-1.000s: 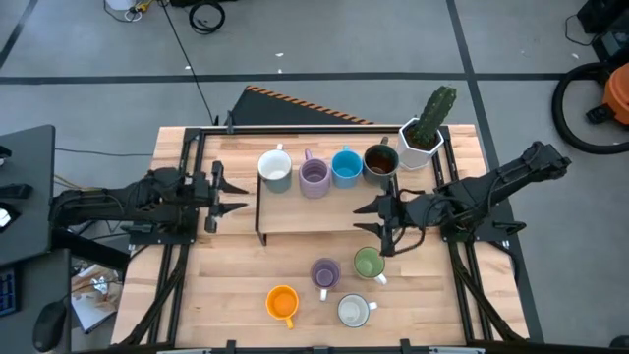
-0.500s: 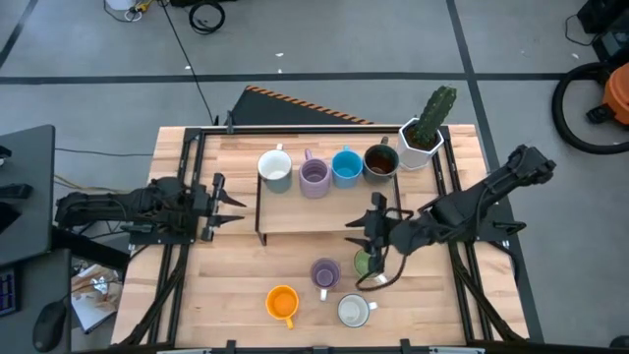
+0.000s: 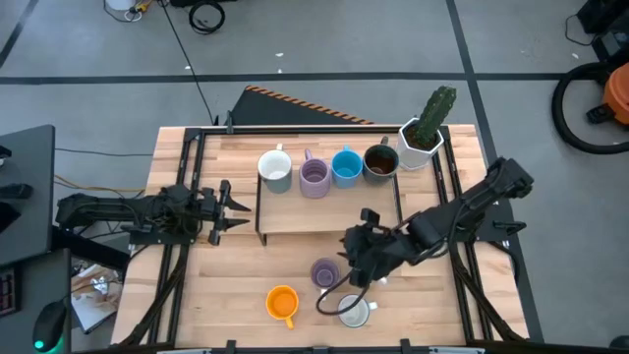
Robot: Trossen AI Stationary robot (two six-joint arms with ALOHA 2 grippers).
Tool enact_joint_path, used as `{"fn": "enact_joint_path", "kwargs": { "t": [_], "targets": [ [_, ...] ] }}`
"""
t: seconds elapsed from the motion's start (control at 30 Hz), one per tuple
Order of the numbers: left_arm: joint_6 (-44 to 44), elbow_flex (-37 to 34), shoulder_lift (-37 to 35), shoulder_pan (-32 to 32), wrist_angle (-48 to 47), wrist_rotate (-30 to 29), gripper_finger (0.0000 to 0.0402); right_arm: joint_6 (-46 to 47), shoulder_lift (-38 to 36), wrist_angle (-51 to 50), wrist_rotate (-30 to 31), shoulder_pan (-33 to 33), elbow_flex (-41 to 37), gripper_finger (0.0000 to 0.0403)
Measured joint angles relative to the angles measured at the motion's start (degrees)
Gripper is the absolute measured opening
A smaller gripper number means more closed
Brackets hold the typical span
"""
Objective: Place coffee mugs
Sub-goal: Put the purple mug on the shelf
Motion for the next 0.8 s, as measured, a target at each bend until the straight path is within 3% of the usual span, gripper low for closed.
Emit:
{"fn": "enact_joint_path", "kwargs": {
  "t": [0.17,0.47,0.8],
  "targets": [
    [-2.8,0.0,-0.1,0.0,0.3,-0.1,0.0149,2.6,5.6,-6.8,-1.2,0.1,8.3,0.0155],
    [-4.9,0.0,-0.1,0.0,2.0,-0.2,0.0149,-3.4,14.9,-10.0,-6.8,-0.5,20.6,0.0155],
    [-7.8,0.0,-0.1,0.0,2.1,-3.3,0.0149,-2.0,20.6,-14.3,-12.9,-0.2,23.0,0.0155]
  ]
}}
